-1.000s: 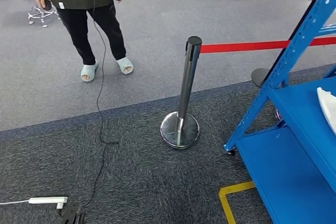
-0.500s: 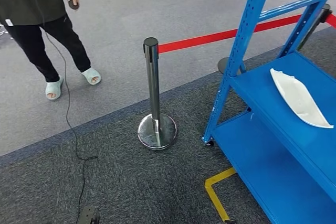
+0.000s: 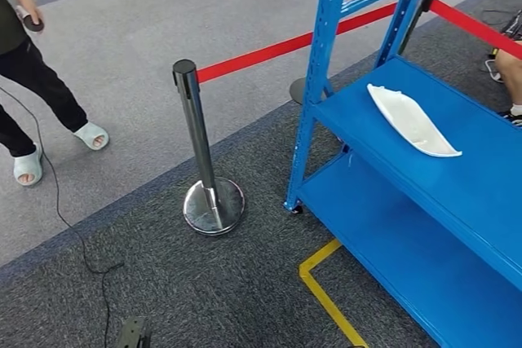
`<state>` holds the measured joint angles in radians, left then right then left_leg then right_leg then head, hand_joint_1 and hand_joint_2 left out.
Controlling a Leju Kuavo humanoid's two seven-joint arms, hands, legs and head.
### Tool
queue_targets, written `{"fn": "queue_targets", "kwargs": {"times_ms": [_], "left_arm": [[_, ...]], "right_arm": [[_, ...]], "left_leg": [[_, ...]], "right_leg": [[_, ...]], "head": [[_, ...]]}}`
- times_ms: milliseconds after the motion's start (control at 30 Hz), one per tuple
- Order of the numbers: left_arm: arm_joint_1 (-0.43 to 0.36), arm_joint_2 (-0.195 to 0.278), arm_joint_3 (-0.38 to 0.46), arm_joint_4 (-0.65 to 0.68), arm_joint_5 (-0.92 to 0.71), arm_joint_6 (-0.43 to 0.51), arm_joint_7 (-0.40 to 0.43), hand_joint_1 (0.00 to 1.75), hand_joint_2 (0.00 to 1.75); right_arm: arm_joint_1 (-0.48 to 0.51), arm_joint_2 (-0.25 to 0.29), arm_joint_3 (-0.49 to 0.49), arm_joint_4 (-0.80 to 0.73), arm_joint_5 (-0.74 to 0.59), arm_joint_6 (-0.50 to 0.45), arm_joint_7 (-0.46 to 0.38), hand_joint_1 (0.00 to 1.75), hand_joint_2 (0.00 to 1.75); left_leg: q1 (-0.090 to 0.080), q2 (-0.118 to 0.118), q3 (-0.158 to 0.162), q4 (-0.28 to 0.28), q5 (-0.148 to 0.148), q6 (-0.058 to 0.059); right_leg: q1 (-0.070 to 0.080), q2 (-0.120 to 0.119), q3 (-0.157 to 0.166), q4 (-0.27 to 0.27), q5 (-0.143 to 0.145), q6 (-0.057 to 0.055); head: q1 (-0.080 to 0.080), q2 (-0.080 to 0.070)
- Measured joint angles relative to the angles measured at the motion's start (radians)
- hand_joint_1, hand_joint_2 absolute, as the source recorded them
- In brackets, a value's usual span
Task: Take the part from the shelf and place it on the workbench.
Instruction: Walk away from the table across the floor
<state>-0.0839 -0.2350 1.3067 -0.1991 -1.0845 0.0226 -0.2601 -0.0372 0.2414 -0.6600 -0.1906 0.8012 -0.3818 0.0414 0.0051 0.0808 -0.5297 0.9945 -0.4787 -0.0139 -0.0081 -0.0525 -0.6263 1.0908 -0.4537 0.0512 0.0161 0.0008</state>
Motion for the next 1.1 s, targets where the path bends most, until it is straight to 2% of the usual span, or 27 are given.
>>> {"fn": "queue_targets", "kwargs": {"times_ms": [33, 67, 133, 167, 233, 267, 300, 333, 367, 400, 433, 500, 567, 600, 633, 667, 700, 733, 800, 833, 867, 900, 933, 967, 1033, 1067, 1100], "left_arm": [[0.0, 0.007, -0.001, 0.0, -0.011, -0.017, 0.012, 0.0, 0.0], [0.001, 0.015, -0.003, 0.0, -0.018, -0.031, 0.023, 0.0, 0.0], [0.001, 0.023, -0.005, 0.0, -0.022, -0.035, 0.035, 0.0, 0.0], [0.0, 0.022, -0.005, 0.0, -0.019, -0.026, 0.037, 0.0, 0.0], [-0.001, 0.012, -0.005, 0.0, -0.015, -0.004, 0.033, 0.0, 0.0], [0.0, 0.007, -0.005, 0.0, -0.014, 0.003, 0.031, 0.0, 0.0], [0.001, 0.004, -0.005, 0.0, -0.014, 0.006, 0.029, 0.0, 0.0], [0.003, 0.001, -0.005, 0.0, -0.014, 0.008, 0.029, 0.0, 0.0], [0.005, -0.002, -0.005, 0.0, -0.014, 0.008, 0.028, 0.0, 0.0], [0.006, -0.004, -0.005, 0.0, -0.014, 0.008, 0.027, 0.0, 0.0], [0.007, -0.005, -0.005, 0.0, -0.015, 0.007, 0.024, 0.0, 0.0], [0.005, -0.007, -0.005, 0.0, -0.016, 0.0, 0.01, 0.0, 0.0], [0.003, -0.01, -0.006, 0.0, -0.018, -0.006, -0.007, 0.0, 0.0], [0.002, -0.011, -0.007, 0.0, -0.018, -0.007, -0.013, 0.0, 0.0], [0.003, -0.012, -0.008, 0.0, -0.019, -0.006, -0.017, 0.0, 0.0], [0.004, -0.012, -0.009, 0.0, -0.019, -0.004, -0.019, 0.0, 0.0], [0.004, -0.014, -0.009, 0.0, -0.019, -0.002, -0.02, 0.0, 0.0], [0.004, -0.015, -0.009, 0.0, -0.019, 0.002, -0.018, 0.0, 0.0], [0.006, -0.015, -0.009, 0.0, -0.019, 0.009, -0.008, 0.0, 0.0], [0.009, -0.014, -0.009, 0.0, -0.019, 0.012, 0.0, 0.0, 0.0], [0.01, -0.013, -0.009, 0.0, -0.019, 0.015, 0.005, 0.0, 0.0], [0.011, -0.012, -0.008, 0.0, -0.019, 0.021, 0.008, 0.0, 0.0], [0.01, -0.012, -0.008, 0.0, -0.017, 0.03, 0.01, 0.0, 0.0], [0.009, -0.013, -0.008, 0.0, -0.015, 0.042, 0.012, 0.0, 0.0], [0.008, -0.013, -0.008, 0.0, -0.008, 0.055, 0.023, 0.0, 0.0], [0.008, -0.013, -0.008, 0.0, -0.005, 0.05, 0.031, 0.0, 0.0], [0.008, -0.013, -0.007, 0.0, -0.002, 0.043, 0.039, 0.0, 0.0]], "right_arm": [[-0.002, 0.001, 0.0, 0.0, 0.007, 0.002, -0.005, 0.0, 0.0], [-0.004, 0.002, 0.0, 0.0, 0.014, 0.005, -0.011, 0.0, 0.0], [-0.005, 0.003, 0.0, 0.0, 0.023, 0.008, -0.022, 0.0, 0.0], [-0.005, 0.003, 0.0, 0.0, 0.028, 0.008, -0.027, 0.0, 0.0], [-0.007, 0.003, 0.0, 0.0, 0.034, 0.008, -0.034, 0.0, 0.0], [-0.008, 0.004, 0.001, 0.0, 0.035, 0.008, -0.037, 0.0, 0.0], [-0.01, 0.004, 0.001, 0.0, 0.036, 0.008, -0.038, 0.0, 0.0], [-0.011, 0.004, 0.001, 0.0, 0.036, 0.008, -0.038, 0.0, 0.0], [-0.01, 0.004, 0.001, 0.0, 0.036, 0.008, -0.039, 0.0, 0.0], [-0.009, 0.004, 0.001, 0.0, 0.036, 0.008, -0.039, 0.0, 0.0], [-0.008, 0.004, 0.001, 0.0, 0.035, 0.008, -0.039, 0.0, 0.0], [-0.008, 0.004, 0.001, 0.0, 0.032, 0.007, -0.039, 0.0, 0.0], [-0.009, 0.004, 0.001, 0.0, 0.025, 0.005, -0.037, 0.0, 0.0], [-0.008, 0.004, 0.0, 0.0, 0.021, 0.004, -0.033, 0.0, 0.0], [-0.006, 0.004, -0.001, 0.0, 0.018, 0.004, -0.03, 0.0, 0.0], [-0.003, 0.004, -0.002, 0.0, 0.016, 0.005, -0.025, 0.0, 0.0], [-0.001, 0.004, -0.004, 0.0, 0.016, 0.007, -0.021, 0.0, 0.0], [0.0, 0.005, -0.005, 0.0, 0.016, 0.011, -0.019, 0.0, 0.0], [-0.003, 0.005, -0.005, 0.0, 0.017, 0.018, -0.019, 0.0, 0.0], [-0.005, 0.005, -0.005, 0.0, 0.018, 0.022, -0.019, 0.0, 0.0], [-0.006, 0.005, -0.006, 0.0, 0.018, 0.024, -0.02, 0.0, 0.0], [-0.005, 0.005, -0.006, 0.0, 0.017, 0.026, -0.021, 0.0, 0.0], [-0.004, 0.005, -0.007, 0.0, 0.016, 0.027, -0.021, 0.0, 0.0], [-0.003, 0.005, -0.007, 0.0, 0.016, 0.028, -0.023, 0.0, 0.0], [-0.006, 0.005, -0.009, 0.0, 0.018, 0.029, -0.026, 0.0, 0.0], [-0.008, 0.005, -0.009, 0.0, 0.02, 0.03, -0.027, 0.0, 0.0], [-0.009, 0.005, -0.01, 0.0, 0.022, 0.031, -0.028, 0.0, 0.0]], "left_leg": [[-0.002, 0.009, 0.004, 0.0, -0.003, -0.006], [-0.003, 0.018, 0.008, 0.0, -0.005, -0.011], [-0.001, 0.032, 0.014, -0.003, -0.007, -0.023], [0.001, 0.023, 0.015, 0.001, -0.014, -0.028], [0.004, -0.022, -0.012, 0.062, -0.057, -0.037], [0.004, -0.046, -0.041, 0.122, -0.089, -0.038], [0.004, -0.061, -0.077, 0.192, -0.119, -0.038], [0.004, -0.068, -0.109, 0.25, -0.136, -0.038], [0.004, -0.071, -0.128, 0.278, -0.134, -0.037], [0.005, -0.074, -0.129, 0.268, -0.111, -0.036], [0.006, -0.08, -0.113, 0.224, -0.074, -0.035], [0.012, -0.124, -0.057, 0.094, -0.004, -0.034], [0.017, -0.165, -0.026, 0.019, 0.013, -0.03], [0.016, -0.168, -0.023, 0.009, 0.009, -0.024], [0.015, -0.157, -0.023, 0.007, 0.01, -0.018], [0.015, -0.146, -0.022, 0.004, 0.013, -0.01], [0.015, -0.133, -0.022, 0.001, 0.015, -0.002], [0.015, -0.12, -0.021, -0.001, 0.017, 0.004], [0.008, -0.091, -0.021, -0.002, 0.016, 0.012], [0.005, -0.074, -0.02, -0.001, 0.015, 0.014], [0.002, -0.057, -0.02, -0.001, 0.014, 0.015], [0.001, -0.042, -0.019, -0.001, 0.013, 0.016], [0.001, -0.028, -0.016, -0.001, 0.011, 0.015], [0.0, -0.016, -0.013, -0.001, 0.009, 0.012], [-0.005, 0.005, -0.005, 0.001, 0.001, 0.003], [-0.007, 0.015, -0.002, 0.002, -0.001, -0.002], [-0.009, 0.025, 0.001, 0.001, -0.003, -0.007]], "right_leg": [[0.002, -0.015, 0.021, -0.034, 0.008, -0.005], [0.005, -0.019, 0.027, -0.046, 0.008, -0.011], [0.006, 0.005, 0.025, -0.048, 0.012, -0.024], [0.005, 0.016, 0.025, -0.05, 0.014, -0.03], [-0.001, 0.039, 0.026, -0.055, 0.018, -0.04], [-0.002, 0.051, 0.025, -0.055, 0.02, -0.042], [-0.002, 0.065, 0.023, -0.055, 0.021, -0.045], [-0.001, 0.081, 0.022, -0.055, 0.021, -0.046], [-0.001, 0.096, 0.022, -0.055, 0.022, -0.046], [-0.002, 0.113, 0.022, -0.055, 0.022, -0.046], [-0.003, 0.13, 0.022, -0.055, 0.023, -0.044], [-0.004, 0.162, 0.02, -0.052, 0.026, -0.036], [-0.005, 0.185, 0.012, -0.052, 0.03, -0.023], [-0.006, 0.195, 0.007, -0.054, 0.033, -0.015], [-0.009, 0.205, 0.002, -0.058, 0.036, -0.008], [-0.01, 0.201, -0.001, -0.058, 0.036, -0.003], [-0.009, 0.182, -0.009, -0.045, 0.025, 0.001], [-0.006, 0.152, -0.026, -0.011, 0.002, 0.003], [-0.001, 0.087, -0.085, 0.118, -0.068, 0.004], [-0.001, 0.072, -0.114, 0.184, -0.096, 0.005], [-0.001, 0.065, -0.132, 0.225, -0.109, 0.004], [-0.001, 0.061, -0.129, 0.227, -0.102, 0.004], [-0.001, 0.054, -0.103, 0.188, -0.078, 0.002], [0.0, 0.039, -0.063, 0.12, -0.047, 0.0], [0.004, -0.006, 0.012, -0.007, -0.006, -0.008], [0.007, -0.018, 0.029, -0.038, 0.001, -0.013], [0.009, -0.018, 0.033, -0.047, 0.001, -0.018]], "head": [[-0.001, 0.0], [-0.002, 0.0], [-0.003, 0.0], [-0.003, 0.0], [-0.008, 0.0], [-0.01, 0.0], [-0.011, 0.0], [-0.011, 0.0], [-0.011, 0.0], [-0.011, 0.0], [-0.011, 0.0], [-0.012, 0.0], [-0.012, 0.0], [-0.012, 0.0], [-0.012, 0.0], [-0.012, 0.0], [-0.008, 0.0], [-0.004, 0.0], [0.002, 0.0], [0.002, 0.0], [0.002, 0.0], [0.002, 0.0], [0.002, 0.0], [0.002, 0.0], [0.001, 0.0], [0.0, 0.0], [-0.001, 0.0]]}}
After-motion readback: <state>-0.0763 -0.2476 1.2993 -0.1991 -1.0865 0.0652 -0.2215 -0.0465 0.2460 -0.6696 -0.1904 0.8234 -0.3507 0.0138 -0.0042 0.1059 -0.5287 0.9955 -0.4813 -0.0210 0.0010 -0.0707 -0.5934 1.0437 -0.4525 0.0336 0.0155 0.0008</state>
